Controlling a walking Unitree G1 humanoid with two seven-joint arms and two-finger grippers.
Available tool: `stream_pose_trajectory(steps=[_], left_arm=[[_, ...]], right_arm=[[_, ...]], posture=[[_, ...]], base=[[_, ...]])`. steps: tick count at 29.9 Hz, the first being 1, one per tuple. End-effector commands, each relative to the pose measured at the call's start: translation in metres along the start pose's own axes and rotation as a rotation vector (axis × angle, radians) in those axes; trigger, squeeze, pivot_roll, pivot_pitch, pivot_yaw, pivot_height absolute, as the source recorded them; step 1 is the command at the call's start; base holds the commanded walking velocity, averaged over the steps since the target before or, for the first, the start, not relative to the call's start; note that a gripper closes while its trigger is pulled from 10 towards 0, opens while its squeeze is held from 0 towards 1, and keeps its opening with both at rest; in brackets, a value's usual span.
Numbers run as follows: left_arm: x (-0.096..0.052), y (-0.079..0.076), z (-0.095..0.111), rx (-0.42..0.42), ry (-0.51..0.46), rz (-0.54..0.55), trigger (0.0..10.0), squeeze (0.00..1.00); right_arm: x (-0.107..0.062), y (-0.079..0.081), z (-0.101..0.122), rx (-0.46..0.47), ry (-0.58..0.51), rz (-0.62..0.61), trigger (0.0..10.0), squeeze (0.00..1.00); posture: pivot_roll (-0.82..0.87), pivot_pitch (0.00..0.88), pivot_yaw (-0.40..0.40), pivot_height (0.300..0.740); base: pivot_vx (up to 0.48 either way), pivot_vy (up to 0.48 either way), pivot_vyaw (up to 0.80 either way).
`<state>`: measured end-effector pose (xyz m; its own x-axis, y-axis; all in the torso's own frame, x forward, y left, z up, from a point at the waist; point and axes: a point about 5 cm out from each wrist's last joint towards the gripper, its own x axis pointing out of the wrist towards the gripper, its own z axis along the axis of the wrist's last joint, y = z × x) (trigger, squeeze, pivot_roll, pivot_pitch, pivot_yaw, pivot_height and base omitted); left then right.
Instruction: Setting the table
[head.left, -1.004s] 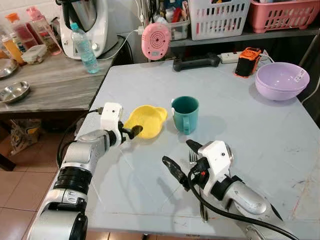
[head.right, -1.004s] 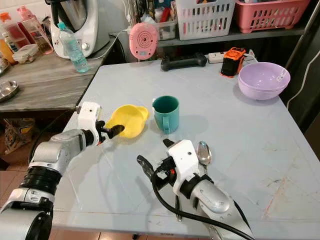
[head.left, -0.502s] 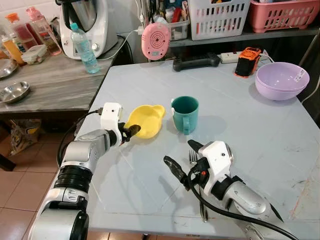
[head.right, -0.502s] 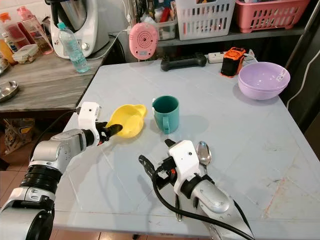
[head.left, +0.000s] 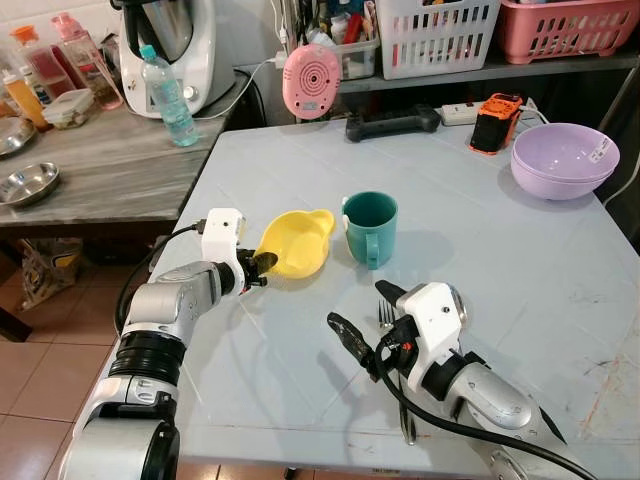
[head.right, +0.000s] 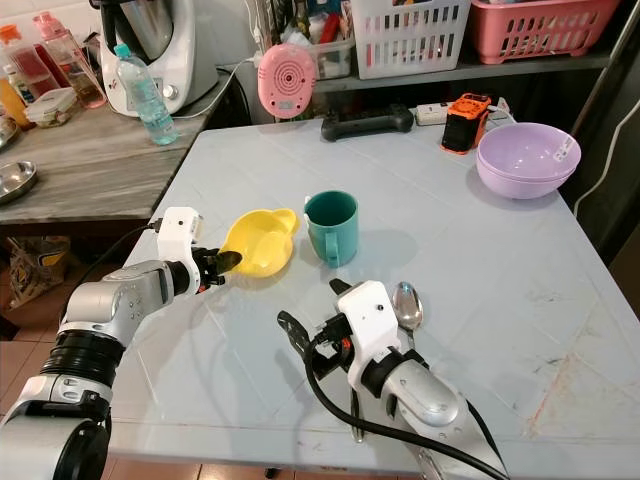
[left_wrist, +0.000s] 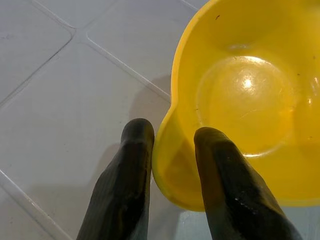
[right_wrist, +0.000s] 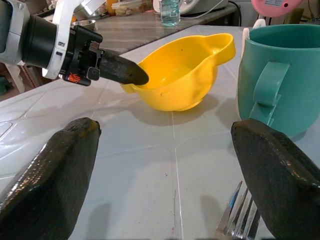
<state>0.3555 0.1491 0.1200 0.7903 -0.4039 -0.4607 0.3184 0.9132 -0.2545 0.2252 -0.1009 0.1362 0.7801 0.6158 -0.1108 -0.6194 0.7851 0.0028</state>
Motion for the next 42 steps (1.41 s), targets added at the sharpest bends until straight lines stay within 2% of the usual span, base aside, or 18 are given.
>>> stream_pose_trajectory(steps=[1,20,36,40,42], left_arm=[[-0.003,0.007,-0.003,-0.018,0.005,0.026,0.0,0.0],[-0.005,0.007,-0.001,0.013,-0.006,0.015,0.0,0.0],[-0.015,0.014,-0.011,0.018,-0.007,0.043,0.0,0.0],[-0.022,0.019,-0.007,0.008,-0.054,0.086,0.0,0.0],[-0.027,0.02,0.002,0.021,-0.122,0.112,0.0,0.0]], right_arm=[[0.003,0.003,0.003,-0.005,-0.013,0.023,10.0,0.0],[0.006,0.003,0.003,0.002,-0.022,0.011,10.0,0.0],[0.008,-0.001,0.002,0.011,-0.028,0.008,10.0,0.0],[0.01,-0.005,0.003,0.003,-0.044,-0.034,10.0,0.0],[0.011,-0.01,0.005,0.002,-0.062,-0.073,10.0,0.0]], posture=[[-0.09,0.037,0.17,0.74],[-0.07,0.034,0.189,0.74],[-0.05,0.017,0.175,0.74],[-0.04,0.008,0.172,0.74],[-0.04,0.007,0.172,0.74]], base=[[0.0,0.0,0.0],[0.0,0.0,0.0],[0.0,0.0,0.0],[0.0,0.0,0.0],[0.0,0.0,0.0]])
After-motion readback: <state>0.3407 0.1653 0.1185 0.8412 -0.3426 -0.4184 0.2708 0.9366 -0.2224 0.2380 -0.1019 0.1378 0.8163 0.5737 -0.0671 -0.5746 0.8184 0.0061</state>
